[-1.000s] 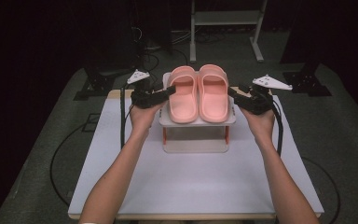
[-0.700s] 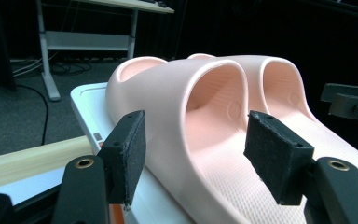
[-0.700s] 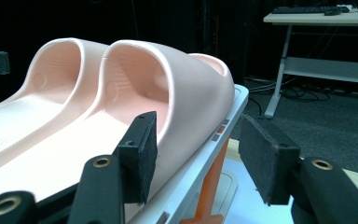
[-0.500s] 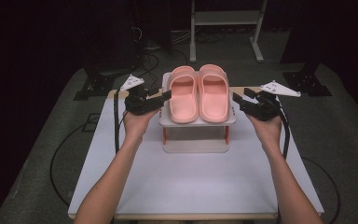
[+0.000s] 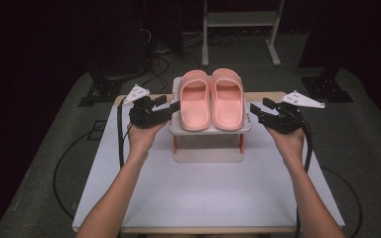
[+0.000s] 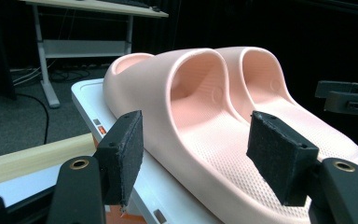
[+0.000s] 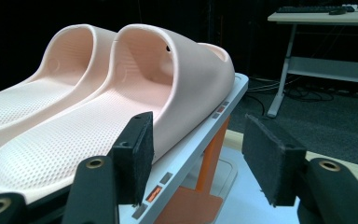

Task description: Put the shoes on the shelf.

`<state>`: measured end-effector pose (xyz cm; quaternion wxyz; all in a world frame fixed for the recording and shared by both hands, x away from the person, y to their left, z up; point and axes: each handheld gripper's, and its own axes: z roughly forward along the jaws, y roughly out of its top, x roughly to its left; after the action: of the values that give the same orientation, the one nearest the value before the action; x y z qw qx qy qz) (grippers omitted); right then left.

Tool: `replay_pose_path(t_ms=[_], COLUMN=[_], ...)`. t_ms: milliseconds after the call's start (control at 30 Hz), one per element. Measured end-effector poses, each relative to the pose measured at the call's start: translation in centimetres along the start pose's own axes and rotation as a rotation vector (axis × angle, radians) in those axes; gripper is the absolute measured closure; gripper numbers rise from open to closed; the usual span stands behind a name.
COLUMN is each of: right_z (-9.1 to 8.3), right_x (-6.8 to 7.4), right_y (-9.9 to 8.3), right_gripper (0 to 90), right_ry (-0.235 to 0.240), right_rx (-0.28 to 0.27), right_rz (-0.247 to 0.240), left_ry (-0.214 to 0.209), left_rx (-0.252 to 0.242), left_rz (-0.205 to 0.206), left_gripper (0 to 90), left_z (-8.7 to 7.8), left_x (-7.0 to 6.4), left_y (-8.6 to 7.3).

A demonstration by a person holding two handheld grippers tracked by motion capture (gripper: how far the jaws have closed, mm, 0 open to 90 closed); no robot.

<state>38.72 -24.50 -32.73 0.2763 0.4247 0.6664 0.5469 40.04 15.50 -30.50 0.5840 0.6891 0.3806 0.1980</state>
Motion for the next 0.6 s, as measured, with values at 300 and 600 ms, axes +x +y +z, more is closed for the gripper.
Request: replay_pose_path(t_ms=[300,600], right_z=[-0.5,-1.1], right_x=[-0.1,0.0], right_y=[-0.5,-1.2], right_gripper=[39.1,37.0], right_ry=[0.008,0.011], right_rx=[0.012,0.005], right_rz=[0.003,0.004], left_ry=[-0.002,0.009], left_rx=[-0.011,-0.007], left_rz=[-0.005,-0.007], left_gripper=[33.8,30.5], left_z=[-0.7,-1.2], left_x=[-0.2,-0.3], left_y=[-0.6,-1.4])
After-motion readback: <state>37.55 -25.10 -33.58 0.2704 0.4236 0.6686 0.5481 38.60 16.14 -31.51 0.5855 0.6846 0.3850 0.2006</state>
